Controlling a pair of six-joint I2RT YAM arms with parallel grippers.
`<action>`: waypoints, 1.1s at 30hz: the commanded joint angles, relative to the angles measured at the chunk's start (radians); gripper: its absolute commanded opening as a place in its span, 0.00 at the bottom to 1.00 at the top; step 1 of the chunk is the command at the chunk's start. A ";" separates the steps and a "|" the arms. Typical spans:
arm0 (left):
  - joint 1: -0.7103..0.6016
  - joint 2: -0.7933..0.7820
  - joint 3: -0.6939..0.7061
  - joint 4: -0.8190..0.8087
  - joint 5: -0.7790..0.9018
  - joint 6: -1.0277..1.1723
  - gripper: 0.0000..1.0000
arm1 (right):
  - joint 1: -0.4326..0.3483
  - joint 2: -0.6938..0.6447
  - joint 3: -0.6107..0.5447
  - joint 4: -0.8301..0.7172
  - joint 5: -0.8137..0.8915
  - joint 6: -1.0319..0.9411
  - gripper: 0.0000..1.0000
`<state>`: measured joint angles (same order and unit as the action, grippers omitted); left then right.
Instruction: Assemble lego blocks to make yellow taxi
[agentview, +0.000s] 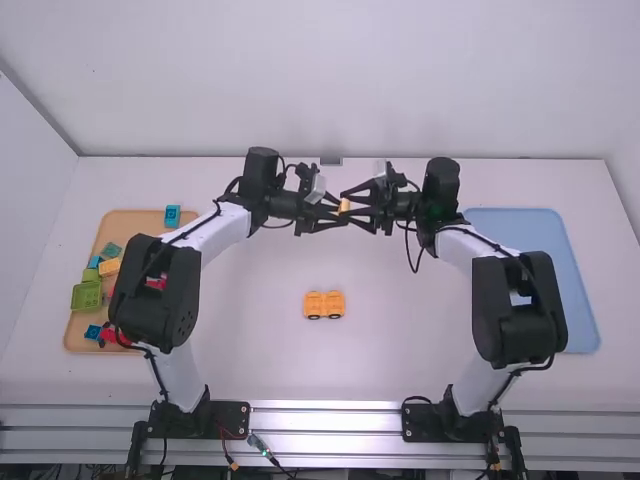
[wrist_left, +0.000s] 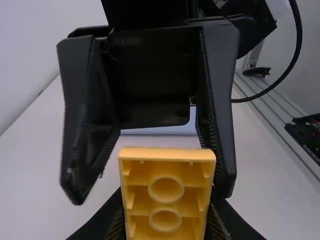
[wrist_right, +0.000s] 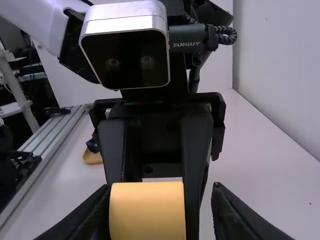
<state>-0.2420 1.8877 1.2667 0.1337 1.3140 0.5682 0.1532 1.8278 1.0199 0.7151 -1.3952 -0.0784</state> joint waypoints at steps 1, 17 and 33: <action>0.006 -0.016 -0.004 0.007 0.039 -0.003 0.02 | 0.005 0.013 0.000 0.003 -0.021 0.000 0.46; 0.005 -0.016 -0.004 -0.002 0.028 -0.002 0.99 | 0.002 0.013 0.000 0.023 0.033 0.034 0.12; 0.006 -0.016 -0.004 -0.140 -0.458 -0.003 0.99 | 0.038 -0.185 0.002 -0.724 0.785 -0.008 0.04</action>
<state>-0.2401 1.8877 1.2667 -0.0074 0.9699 0.5503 0.1444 1.7424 1.0130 0.0334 -0.7864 -0.0658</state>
